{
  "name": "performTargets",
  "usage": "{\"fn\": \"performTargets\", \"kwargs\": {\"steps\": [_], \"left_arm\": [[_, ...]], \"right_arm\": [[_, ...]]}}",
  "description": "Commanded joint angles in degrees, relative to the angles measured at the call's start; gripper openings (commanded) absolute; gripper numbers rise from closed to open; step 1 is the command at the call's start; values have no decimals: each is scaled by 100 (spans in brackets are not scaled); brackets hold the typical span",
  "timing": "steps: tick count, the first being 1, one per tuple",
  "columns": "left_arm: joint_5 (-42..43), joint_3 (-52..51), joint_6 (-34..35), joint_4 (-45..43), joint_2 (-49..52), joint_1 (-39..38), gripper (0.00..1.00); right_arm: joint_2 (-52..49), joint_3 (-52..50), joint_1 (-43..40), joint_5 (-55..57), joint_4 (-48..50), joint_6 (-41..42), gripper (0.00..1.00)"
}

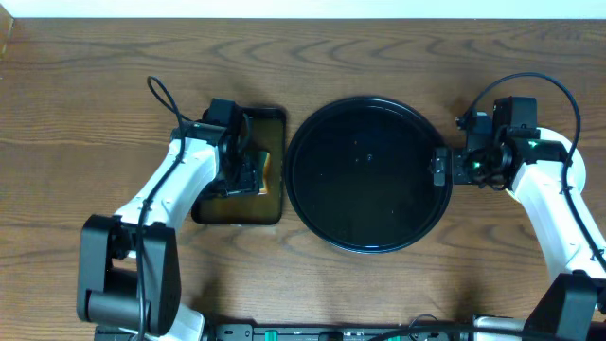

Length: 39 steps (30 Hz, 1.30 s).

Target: Clean dirty plates on tray and stack at the side

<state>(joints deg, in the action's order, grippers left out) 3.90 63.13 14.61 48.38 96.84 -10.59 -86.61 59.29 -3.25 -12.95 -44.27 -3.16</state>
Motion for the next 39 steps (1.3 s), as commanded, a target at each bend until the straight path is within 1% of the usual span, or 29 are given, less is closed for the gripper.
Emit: {"fn": "performTargets", "kwargs": {"steps": [1,4,6,8,9,12,17,39], "left_arm": [[-98,-382,116,-66,-857,28,76],[-122,-1032,118,-492,-1775,28,76],[-144,-1735,153,-907,-2844,28,76],[-240,-2184,227,-1054,-3807,28,76],[-363,-2330,227,-1060,-4271,28,83],[-461,-2476,221,-1049,-5351,28,85],[-461,-2476,221,-1029,-5731,28,85],[-459,-2476,221,-986,-5576,28,86]], "right_arm": [[555,-348,221,249,186,79,99],[1226,-918,448,369,782,131,99],[1862,-1410,638,387,1167,249,99],[2503,-1803,774,706,1353,505,99],[2719,-1897,785,881,1351,625,99],[3250,-2033,774,1117,1355,697,99],[3259,-2039,774,1102,1316,695,99],[3261,-2048,778,1102,1307,695,99]]}}
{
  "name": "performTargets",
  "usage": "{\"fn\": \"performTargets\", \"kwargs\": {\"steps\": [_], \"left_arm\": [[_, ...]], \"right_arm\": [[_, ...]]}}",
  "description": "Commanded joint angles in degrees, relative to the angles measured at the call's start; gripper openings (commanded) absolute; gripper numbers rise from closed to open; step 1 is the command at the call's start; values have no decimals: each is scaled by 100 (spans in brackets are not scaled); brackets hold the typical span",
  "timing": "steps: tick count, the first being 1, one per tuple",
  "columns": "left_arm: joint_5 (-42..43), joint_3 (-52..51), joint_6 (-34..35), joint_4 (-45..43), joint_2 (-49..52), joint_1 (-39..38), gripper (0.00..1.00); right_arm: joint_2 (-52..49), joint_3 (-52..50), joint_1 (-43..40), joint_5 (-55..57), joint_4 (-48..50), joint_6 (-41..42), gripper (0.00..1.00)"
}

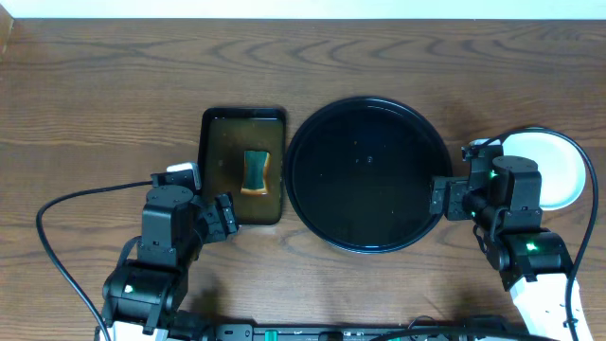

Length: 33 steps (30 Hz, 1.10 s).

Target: Clean dirty plates on tray and stack at the side

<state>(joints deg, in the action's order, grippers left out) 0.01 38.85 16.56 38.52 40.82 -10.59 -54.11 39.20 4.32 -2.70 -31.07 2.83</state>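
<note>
A large round black tray lies in the middle of the table with nothing on it. To its right sits a white plate, its near left part hidden by my right arm. A green and yellow sponge rests in a small dark rectangular dish. My left gripper sits open just off the dish's near left corner, holding nothing. By the round tray's right rim, my right gripper looks open and holds nothing.
The wooden table stretches to the back and left. A black cable loops from the left arm across the near left area. Both arm bases stand at the near edge.
My left gripper was down over the sponge in the dish; now it is drawn back near the dish's corner and the sponge lies free. The right arm has pulled nearer, uncovering the white plate.
</note>
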Motion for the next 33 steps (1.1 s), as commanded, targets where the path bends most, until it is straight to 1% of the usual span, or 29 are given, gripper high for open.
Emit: {"fn": "performTargets", "kwargs": {"steps": [1,4,6,10,16,19,20,21,25,26,30,31,33], "left_arm": [[-72,-48,26,0,28,28,86],[-72,-48,26,0,28,28,86],[-72,-48,26,0,28,28,86],[-70,-48,26,0,28,28,86],[-72,-48,26,0,28,28,86],[-70,-48,26,0,28,28,86],[-72,-48,26,0,28,28,86],[-72,-48,26,0,28,28,86],[-70,-48,26,0,28,28,86],[-70,-48,26,0,28,28,86],[-72,-48,26,0,28,28,86],[-70,-48,26,0,28,28,86],[-70,-48,26,0,28,28,86]], "right_arm": [[28,-55,22,79,-31,96,99],[538,-289,22,162,2,31,99],[935,-557,-15,162,354,28,99],[1768,-1397,-103,-39,1478,31,99],[3512,-3117,-101,-74,3576,33,99],[4207,-3814,-101,-72,4531,31,99],[4330,-3923,-101,-52,4614,31,99],[4518,-3886,-98,-26,4444,22,99],[4927,-3891,-96,59,4323,-129,99],[4992,-3891,-96,55,4155,-188,99],[5141,-3891,-96,0,2874,-155,99],[5147,-3886,-94,-57,2688,-122,99],[5121,-3888,-92,-74,2699,-118,99]]}}
